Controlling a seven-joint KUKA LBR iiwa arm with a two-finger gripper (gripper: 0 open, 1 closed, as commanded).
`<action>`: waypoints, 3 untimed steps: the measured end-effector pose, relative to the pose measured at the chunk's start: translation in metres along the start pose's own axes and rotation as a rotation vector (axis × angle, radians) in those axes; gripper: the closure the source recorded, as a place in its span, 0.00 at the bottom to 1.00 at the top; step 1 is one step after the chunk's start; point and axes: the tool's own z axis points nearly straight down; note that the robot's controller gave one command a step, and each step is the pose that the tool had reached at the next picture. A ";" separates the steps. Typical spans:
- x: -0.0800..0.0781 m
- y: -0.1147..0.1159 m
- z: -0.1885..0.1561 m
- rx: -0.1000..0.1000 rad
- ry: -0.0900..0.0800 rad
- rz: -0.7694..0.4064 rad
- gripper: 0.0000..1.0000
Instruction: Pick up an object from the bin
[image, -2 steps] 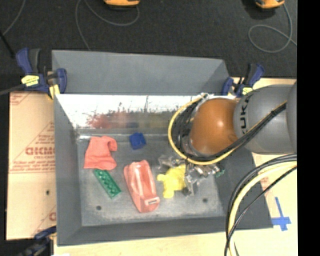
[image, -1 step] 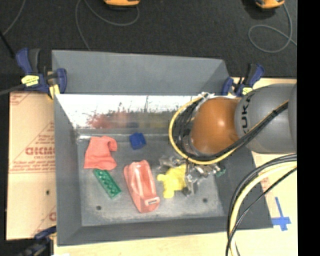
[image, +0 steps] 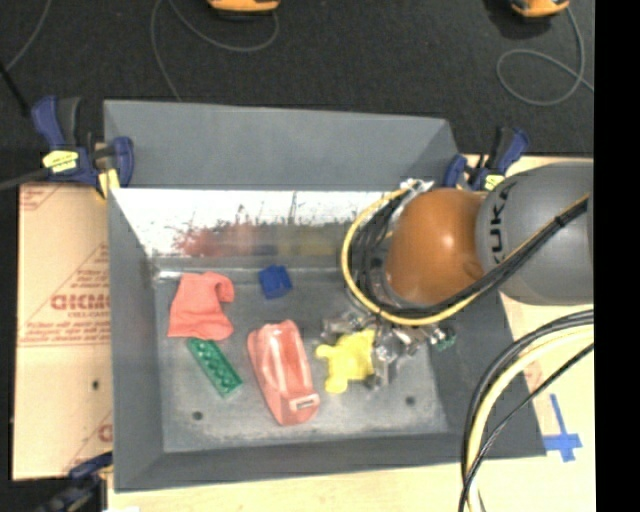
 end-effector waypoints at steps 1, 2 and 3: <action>0.000 0.000 -0.020 0.001 -0.001 0.001 1.00; -0.002 -0.002 -0.029 0.005 -0.006 0.003 1.00; -0.001 -0.001 -0.036 0.002 -0.002 0.004 1.00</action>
Offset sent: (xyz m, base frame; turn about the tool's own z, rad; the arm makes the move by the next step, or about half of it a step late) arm -0.0001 -0.0001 0.0335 0.0000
